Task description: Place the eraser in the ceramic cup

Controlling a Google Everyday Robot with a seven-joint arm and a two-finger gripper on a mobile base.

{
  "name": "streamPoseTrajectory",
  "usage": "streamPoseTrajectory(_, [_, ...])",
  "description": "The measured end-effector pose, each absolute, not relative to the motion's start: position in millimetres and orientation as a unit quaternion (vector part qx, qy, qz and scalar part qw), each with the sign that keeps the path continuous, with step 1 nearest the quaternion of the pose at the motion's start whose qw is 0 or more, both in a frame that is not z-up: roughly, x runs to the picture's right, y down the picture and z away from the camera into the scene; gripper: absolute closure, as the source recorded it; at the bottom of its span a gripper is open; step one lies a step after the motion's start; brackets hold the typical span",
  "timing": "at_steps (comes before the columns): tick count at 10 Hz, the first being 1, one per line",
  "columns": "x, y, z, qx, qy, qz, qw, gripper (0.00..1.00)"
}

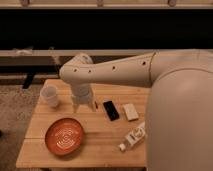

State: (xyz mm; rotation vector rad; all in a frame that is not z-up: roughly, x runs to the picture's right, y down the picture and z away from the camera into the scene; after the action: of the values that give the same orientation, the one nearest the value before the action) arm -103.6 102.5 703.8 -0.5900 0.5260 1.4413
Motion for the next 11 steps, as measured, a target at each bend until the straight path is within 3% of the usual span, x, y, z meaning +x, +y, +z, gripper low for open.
streamPoseTrajectory(5, [-82,92,730,-0.262,0.22,0.618,0.708,0.35])
streamPoseTrajectory(11, [12,46,840,-0.267,0.201,0.577,0.745,0.35])
